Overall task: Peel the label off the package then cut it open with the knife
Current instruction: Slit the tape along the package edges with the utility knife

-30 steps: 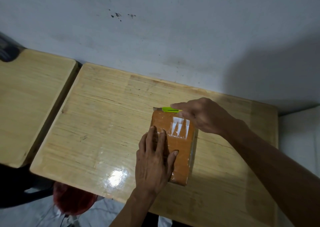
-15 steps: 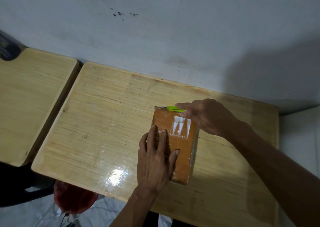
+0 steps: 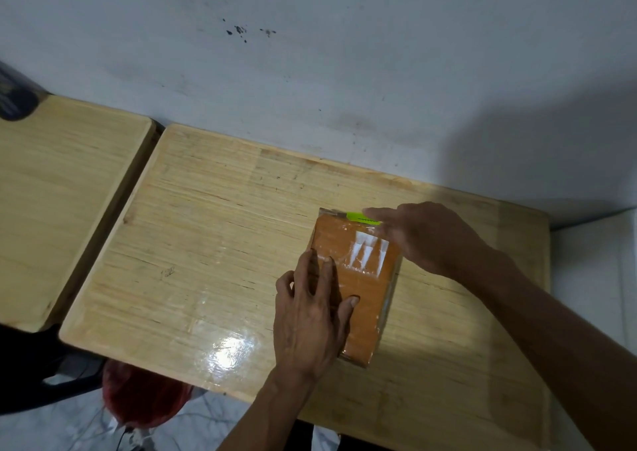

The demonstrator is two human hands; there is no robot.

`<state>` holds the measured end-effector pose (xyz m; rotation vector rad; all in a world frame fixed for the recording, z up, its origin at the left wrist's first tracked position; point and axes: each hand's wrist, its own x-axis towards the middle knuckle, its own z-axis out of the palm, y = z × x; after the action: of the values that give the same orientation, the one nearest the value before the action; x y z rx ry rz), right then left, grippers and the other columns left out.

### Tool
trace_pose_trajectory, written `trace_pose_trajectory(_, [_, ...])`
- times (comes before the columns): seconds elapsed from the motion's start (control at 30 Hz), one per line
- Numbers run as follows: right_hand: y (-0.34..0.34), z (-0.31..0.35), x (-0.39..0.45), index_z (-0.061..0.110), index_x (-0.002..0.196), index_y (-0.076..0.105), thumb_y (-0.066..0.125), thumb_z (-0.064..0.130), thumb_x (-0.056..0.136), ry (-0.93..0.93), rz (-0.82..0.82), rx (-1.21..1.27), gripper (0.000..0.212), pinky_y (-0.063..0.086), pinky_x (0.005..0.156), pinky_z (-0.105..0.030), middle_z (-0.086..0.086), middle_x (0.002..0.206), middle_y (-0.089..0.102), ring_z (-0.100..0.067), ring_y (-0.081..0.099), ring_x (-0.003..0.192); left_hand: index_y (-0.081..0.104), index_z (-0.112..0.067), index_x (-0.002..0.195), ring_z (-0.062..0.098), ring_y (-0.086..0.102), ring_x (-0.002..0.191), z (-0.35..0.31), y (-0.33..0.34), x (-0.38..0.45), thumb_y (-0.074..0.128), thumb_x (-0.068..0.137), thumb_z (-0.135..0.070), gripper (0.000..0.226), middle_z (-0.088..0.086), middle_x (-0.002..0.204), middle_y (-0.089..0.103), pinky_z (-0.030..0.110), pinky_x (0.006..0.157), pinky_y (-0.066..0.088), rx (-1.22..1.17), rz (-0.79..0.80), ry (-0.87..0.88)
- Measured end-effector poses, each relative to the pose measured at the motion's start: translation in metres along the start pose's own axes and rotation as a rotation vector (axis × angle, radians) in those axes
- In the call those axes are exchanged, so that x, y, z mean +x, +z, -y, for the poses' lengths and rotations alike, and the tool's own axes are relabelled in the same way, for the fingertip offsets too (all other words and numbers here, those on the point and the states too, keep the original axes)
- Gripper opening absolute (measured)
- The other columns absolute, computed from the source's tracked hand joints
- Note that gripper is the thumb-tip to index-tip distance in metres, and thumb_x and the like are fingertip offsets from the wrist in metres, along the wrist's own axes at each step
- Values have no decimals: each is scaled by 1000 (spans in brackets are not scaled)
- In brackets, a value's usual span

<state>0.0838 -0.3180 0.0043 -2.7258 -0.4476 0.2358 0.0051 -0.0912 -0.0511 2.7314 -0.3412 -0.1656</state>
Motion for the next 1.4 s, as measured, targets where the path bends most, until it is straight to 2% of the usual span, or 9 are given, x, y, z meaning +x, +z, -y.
trace_pose_trajectory(0.13, [-5,1,-6,25,140,50,61,30,93,-7,22,-27,48,38,62,-23,0,84,66,-10,46,64,49,-23,143,27,39,110,0,-1,1,46,93,-65,65,8,153,35,42,84,52,16,14,-13])
trace_pose_trajectory(0.27, [-10,-5,-25,15,132,58,68,17,88,-26,-21,-16,44,45,51,-29,-7,74,68,-14,49,55,50,-23,142,25,39,107,-1,-2,0,46,94,-65,63,8,151,36,40,82,51,20,5,-4])
trace_pose_trajectory(0.37, [-8,-6,-29,14,130,60,67,15,89,-6,-33,-13,42,39,53,-27,-7,75,69,-12,47,56,49,-24,142,25,38,108,-1,-2,0,44,94,-65,63,7,152,35,39,81,52,23,11,-8])
trace_pose_trajectory(0.57, [-11,-14,-45,23,135,56,57,21,96,83,-29,-14,39,40,56,-27,-3,79,67,-12,49,59,49,-27,143,25,37,108,-2,-4,0,43,94,-67,63,6,152,34,39,80,51,35,25,-19])
trace_pose_trajectory(0.73, [-9,-7,-47,18,132,58,67,15,90,54,-43,-80,43,31,52,-22,-5,72,64,-13,47,55,51,-25,141,26,39,106,-3,-4,1,43,94,-66,63,8,150,35,36,79,47,40,26,-7])
trace_pose_trajectory(0.9, [-15,-22,-67,28,135,56,52,26,98,156,-44,-42,37,29,55,-24,0,78,61,-14,48,60,51,-26,139,29,40,106,-4,-5,0,49,92,-63,60,8,150,34,36,78,46,48,28,-11])
trace_pose_trajectory(1.13, [-19,-38,-83,36,134,55,51,33,98,216,-10,-30,36,39,63,-30,-2,88,65,-22,58,75,50,-24,140,33,41,107,-3,-3,-1,54,91,-60,62,10,151,34,41,81,49,60,35,-38])
trace_pose_trajectory(1.27, [-6,-46,-98,38,129,59,56,33,95,261,-57,29,34,51,66,-37,-1,88,69,-26,63,76,51,-23,139,34,40,107,0,-2,-3,53,91,-59,59,11,151,34,42,81,49,49,32,-39])
trace_pose_trajectory(1.4, [6,-41,-98,36,129,58,56,31,95,297,-88,92,34,54,69,-42,-3,94,74,-26,66,78,49,-26,141,34,39,109,0,-2,-2,49,91,-62,62,10,152,33,41,83,47,44,41,-31])
